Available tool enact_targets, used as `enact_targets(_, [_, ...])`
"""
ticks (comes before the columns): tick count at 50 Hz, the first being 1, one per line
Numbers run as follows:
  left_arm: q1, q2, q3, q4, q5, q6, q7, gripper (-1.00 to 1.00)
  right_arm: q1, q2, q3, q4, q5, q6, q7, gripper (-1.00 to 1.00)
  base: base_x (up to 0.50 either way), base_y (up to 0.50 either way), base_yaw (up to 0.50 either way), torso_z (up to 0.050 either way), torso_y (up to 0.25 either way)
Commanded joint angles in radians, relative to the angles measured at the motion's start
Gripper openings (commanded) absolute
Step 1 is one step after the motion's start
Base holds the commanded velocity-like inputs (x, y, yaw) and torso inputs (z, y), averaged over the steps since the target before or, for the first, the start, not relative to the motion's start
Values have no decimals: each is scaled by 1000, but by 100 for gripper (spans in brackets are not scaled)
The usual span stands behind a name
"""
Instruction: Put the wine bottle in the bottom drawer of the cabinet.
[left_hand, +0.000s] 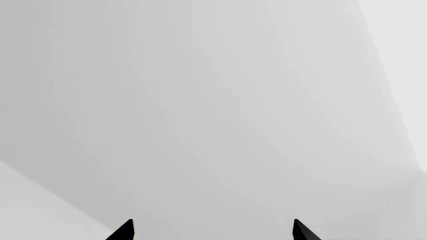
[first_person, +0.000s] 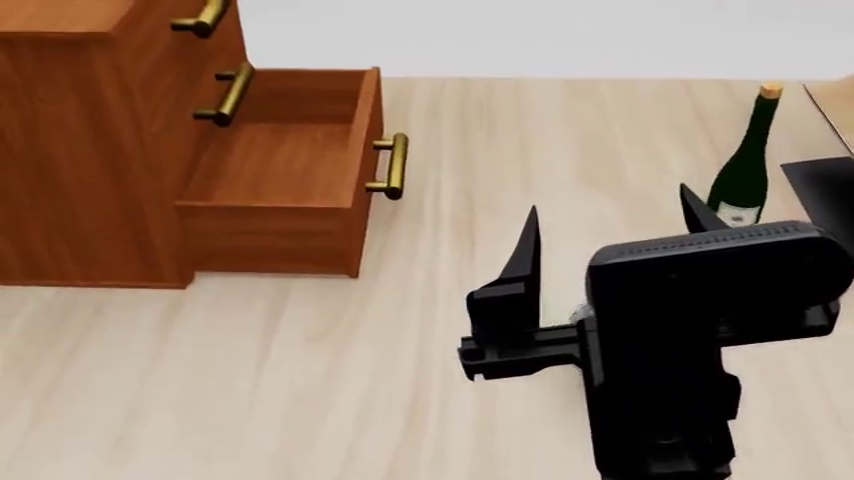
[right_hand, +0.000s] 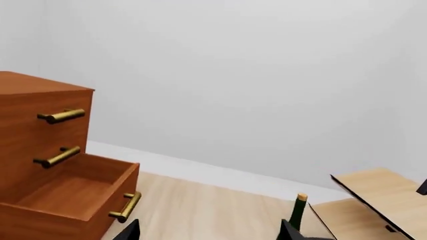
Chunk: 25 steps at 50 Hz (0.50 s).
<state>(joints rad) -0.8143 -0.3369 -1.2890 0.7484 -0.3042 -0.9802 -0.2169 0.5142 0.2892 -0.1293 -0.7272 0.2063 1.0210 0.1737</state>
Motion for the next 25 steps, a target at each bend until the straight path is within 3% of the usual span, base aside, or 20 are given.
enact_targets(1, [6,1,6,2,-2,2,2,100,-1,0,9,-1,8,1,2,100,133,82,0,0,0])
enact_targets(25, [9,3,4,1,-9,5,1,100,-5,11,17,-6,20,0,6,100,155,11,0,0,0])
